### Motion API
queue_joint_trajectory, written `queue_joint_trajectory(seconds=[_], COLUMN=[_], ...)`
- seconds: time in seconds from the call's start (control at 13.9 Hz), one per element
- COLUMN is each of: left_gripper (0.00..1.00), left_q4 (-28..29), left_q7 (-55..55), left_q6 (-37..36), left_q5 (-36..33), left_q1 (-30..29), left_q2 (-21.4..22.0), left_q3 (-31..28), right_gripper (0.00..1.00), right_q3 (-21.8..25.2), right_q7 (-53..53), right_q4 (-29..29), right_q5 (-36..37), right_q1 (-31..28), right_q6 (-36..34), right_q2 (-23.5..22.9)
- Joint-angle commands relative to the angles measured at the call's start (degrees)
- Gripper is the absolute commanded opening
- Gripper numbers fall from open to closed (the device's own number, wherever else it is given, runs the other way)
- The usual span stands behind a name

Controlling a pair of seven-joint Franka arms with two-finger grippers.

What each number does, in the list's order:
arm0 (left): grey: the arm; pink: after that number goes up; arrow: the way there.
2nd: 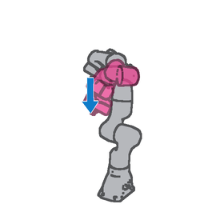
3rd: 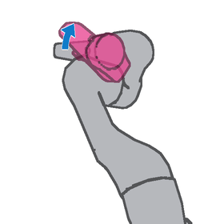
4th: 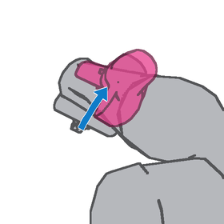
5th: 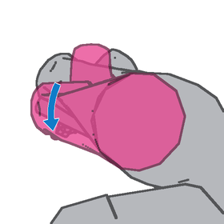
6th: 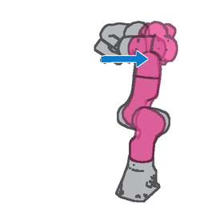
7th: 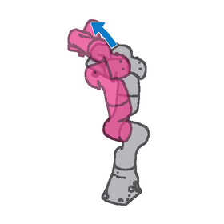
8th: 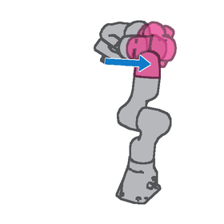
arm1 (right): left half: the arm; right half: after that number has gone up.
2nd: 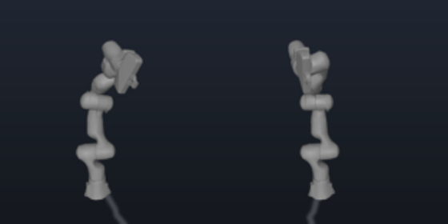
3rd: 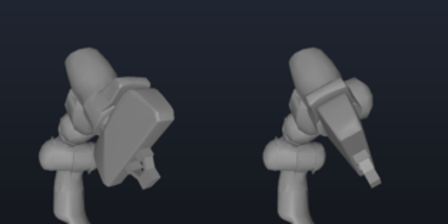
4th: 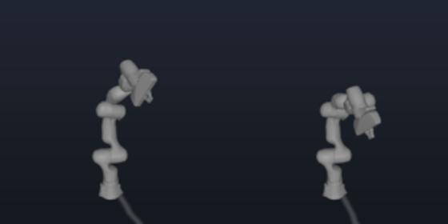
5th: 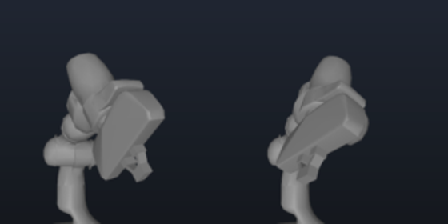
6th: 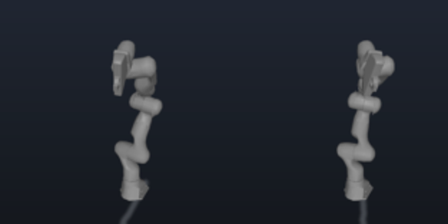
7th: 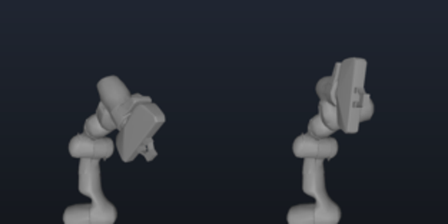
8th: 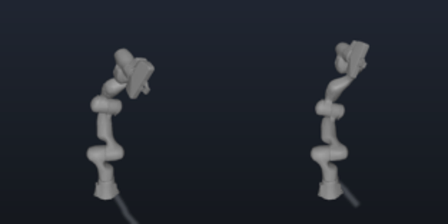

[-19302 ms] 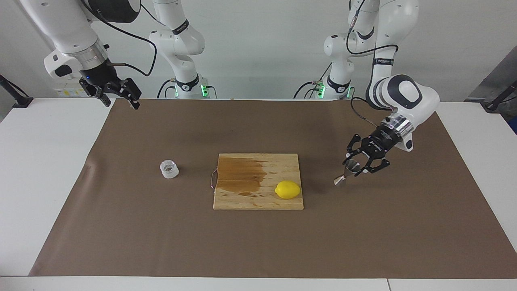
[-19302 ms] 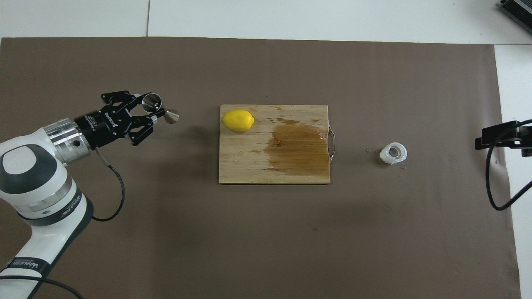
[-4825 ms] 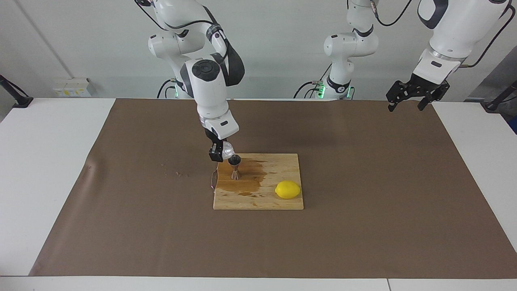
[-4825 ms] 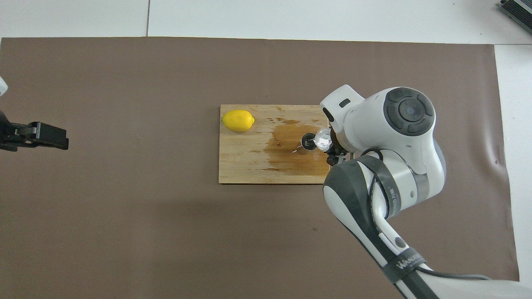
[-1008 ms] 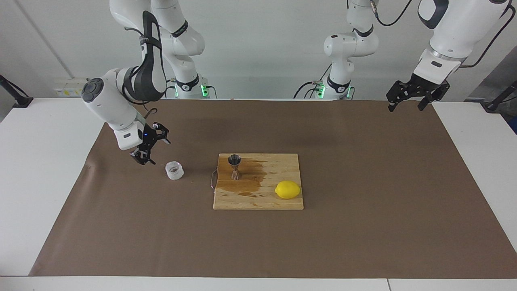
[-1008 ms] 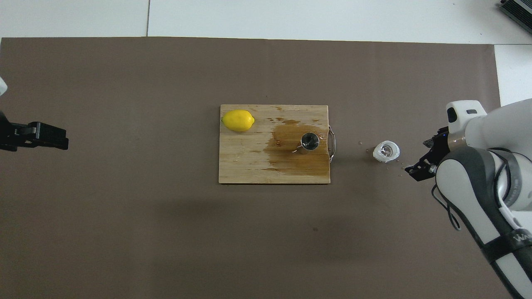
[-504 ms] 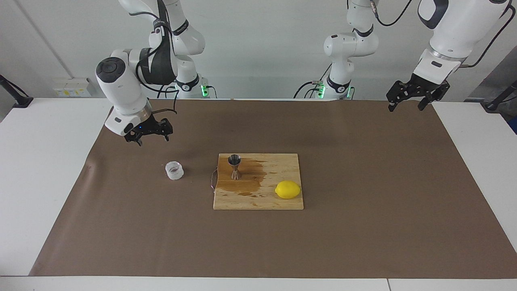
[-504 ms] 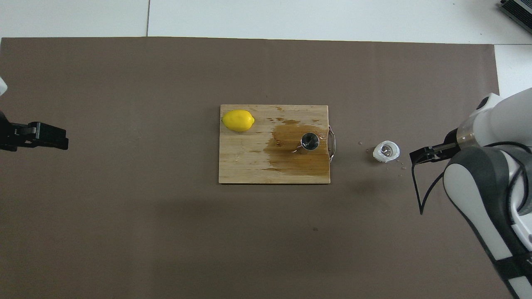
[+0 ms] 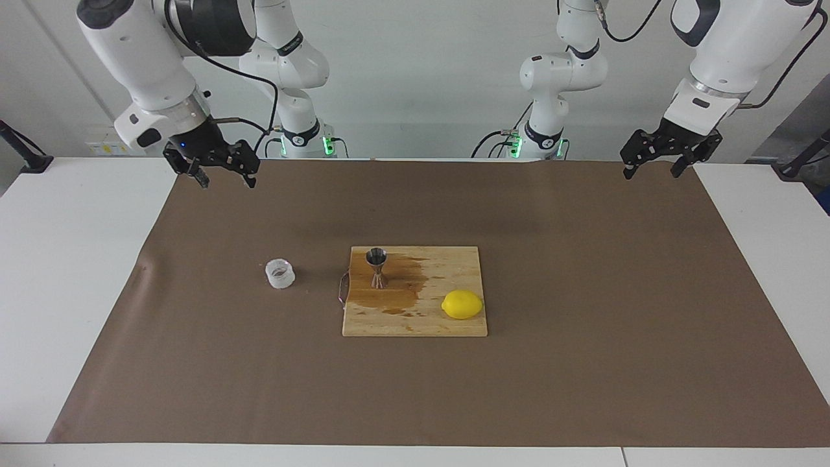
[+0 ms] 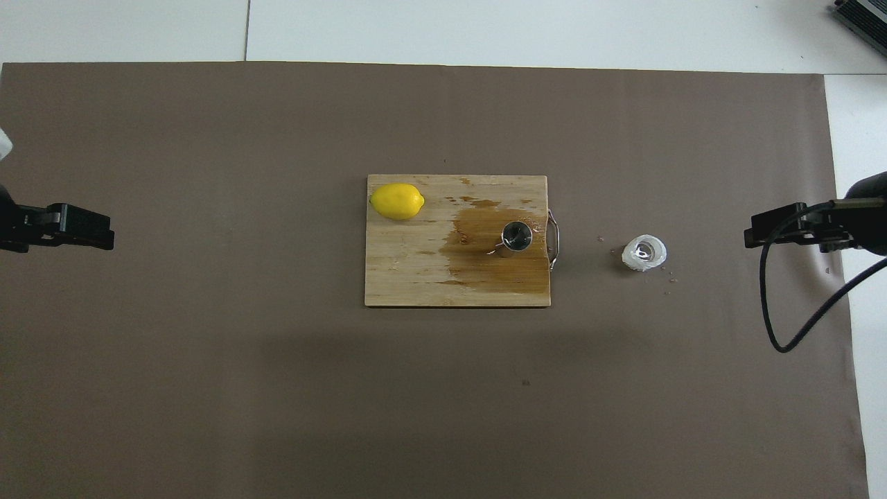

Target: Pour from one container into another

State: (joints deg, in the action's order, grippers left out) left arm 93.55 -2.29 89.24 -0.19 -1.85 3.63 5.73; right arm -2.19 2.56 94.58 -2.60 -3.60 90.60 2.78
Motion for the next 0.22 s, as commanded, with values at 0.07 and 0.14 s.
queue_joint_trajectory(seconds=[0.07, 0.14], left_gripper=[1.00, 1.00], left_q4=[2.16, 2.16], left_q7=[0.01, 0.01], left_q6=[0.67, 0.67], left_q5=[0.01, 0.01], left_q1=[0.01, -0.08], left_q2=[1.82, 1.82], left_q3=[-0.20, -0.20], right_gripper=[1.00, 1.00], right_q3=[-0.10, -0.18], right_q7=[0.43, 0.34], right_q4=[-0.53, -0.71], right_q5=[2.86, 2.86], right_q1=[-1.23, -1.84], right_q6=[-0.95, -0.86], right_q2=[-0.14, -0.23])
